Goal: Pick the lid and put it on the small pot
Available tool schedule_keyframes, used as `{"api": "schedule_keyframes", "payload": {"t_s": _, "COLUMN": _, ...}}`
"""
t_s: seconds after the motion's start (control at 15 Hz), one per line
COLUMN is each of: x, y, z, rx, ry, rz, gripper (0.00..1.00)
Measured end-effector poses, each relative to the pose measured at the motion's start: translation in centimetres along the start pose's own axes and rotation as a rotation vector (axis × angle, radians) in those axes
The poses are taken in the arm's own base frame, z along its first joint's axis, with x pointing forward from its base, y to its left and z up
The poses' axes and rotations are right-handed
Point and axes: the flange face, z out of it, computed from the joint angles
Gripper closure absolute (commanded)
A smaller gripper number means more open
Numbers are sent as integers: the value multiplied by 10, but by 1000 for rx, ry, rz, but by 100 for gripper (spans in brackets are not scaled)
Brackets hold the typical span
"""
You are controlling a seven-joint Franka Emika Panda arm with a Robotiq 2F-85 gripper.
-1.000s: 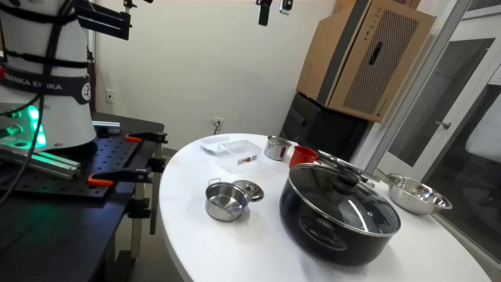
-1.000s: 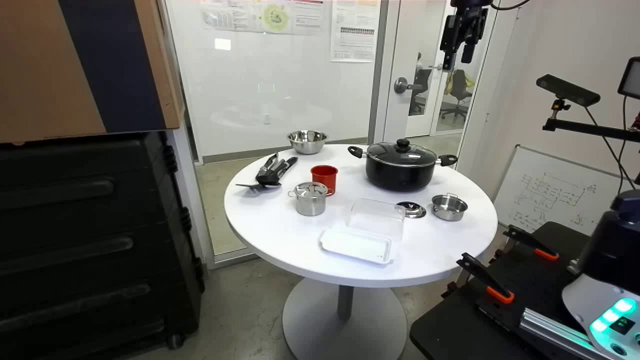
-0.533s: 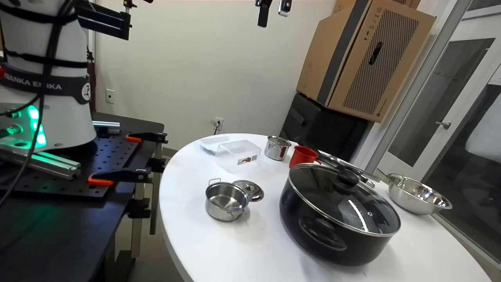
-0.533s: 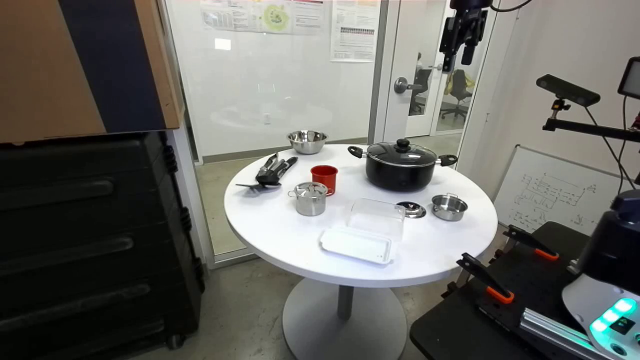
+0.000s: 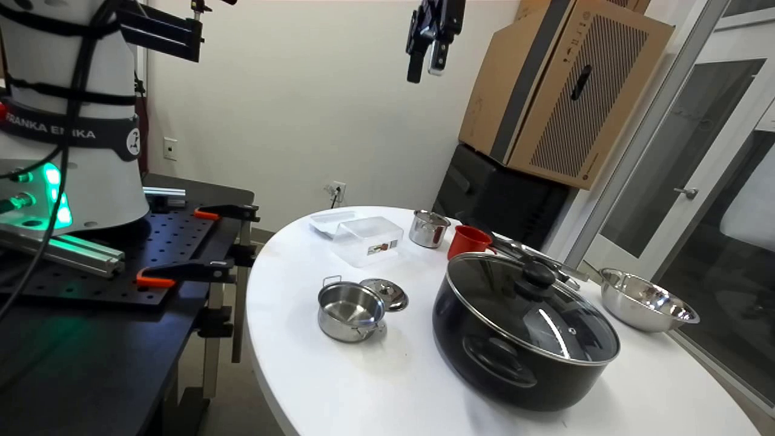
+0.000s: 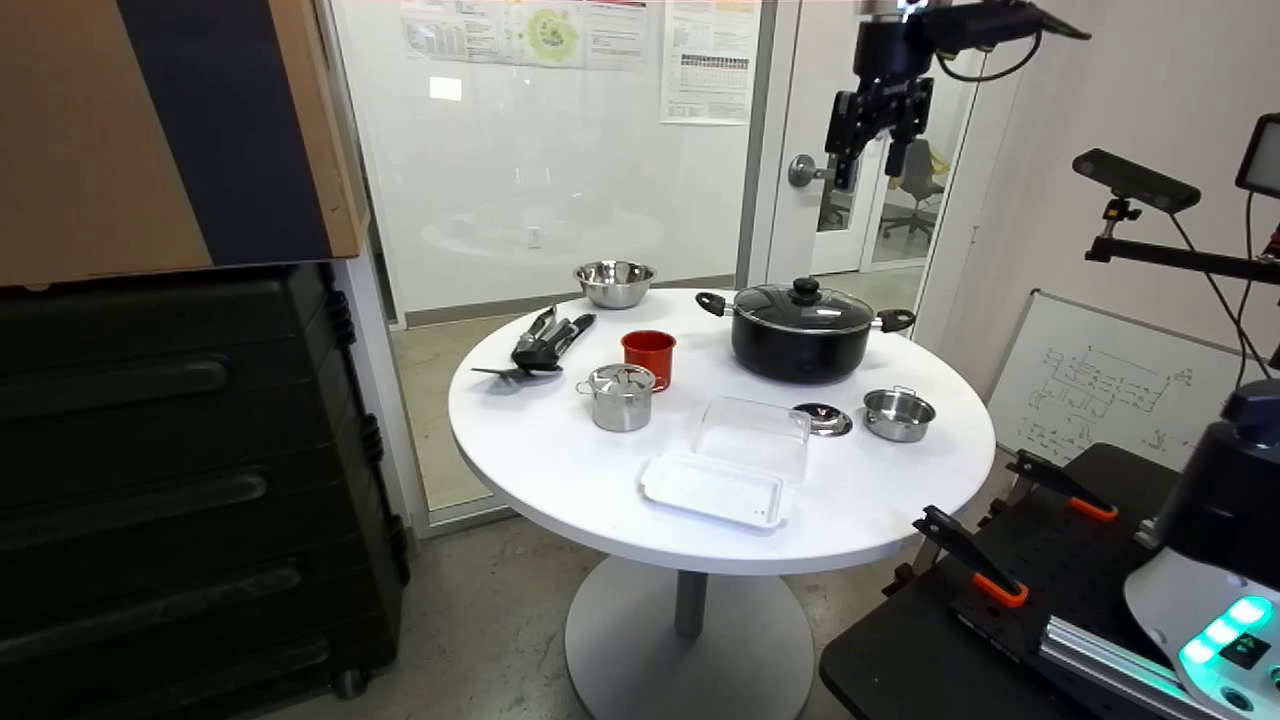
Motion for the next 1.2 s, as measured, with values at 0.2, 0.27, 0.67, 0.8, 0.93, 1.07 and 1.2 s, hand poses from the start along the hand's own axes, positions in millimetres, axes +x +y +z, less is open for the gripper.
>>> {"api": "schedule_keyframes", "payload": {"t_s": 0.2, "x": 14, "y": -11, "z": 44, "rx": -6, "ry": 52, "rz": 112, "gripper": 0}}
{"api": "schedule_keyframes", "payload": {"t_s": 0.27, "x": 17, "y": -13, "z": 60, "rx": -16, "ry": 48, "rz": 142, "gripper": 0}}
{"api": "schedule_keyframes", "payload": {"t_s": 0.67, "x": 17, "y": -12, "z": 148, "rx": -60, "ry": -122, "rz": 295, "gripper": 0}}
{"api": "schedule_keyframes", "payload": {"t_s": 0.8, "x": 19, "y": -5, "z": 166, "rx": -80, "ry": -153, "rz": 340, "gripper": 0}}
{"api": "schedule_keyframes", "payload": {"t_s": 0.93, "x": 22, "y": 2, "z": 179, "rx": -94, "ry": -182, "rz": 378, "gripper": 0}}
{"api": "schedule_keyframes", "payload": {"t_s": 1.07, "x": 27, "y": 4, "z": 180, "rx": -102, "ry": -214, "rz": 388, "gripper": 0}}
{"api": "schedule_keyframes", "payload": {"t_s": 1.2, "x": 31, "y": 2, "z": 176, "rx": -107, "ry": -220, "rz": 385, "gripper": 0}}
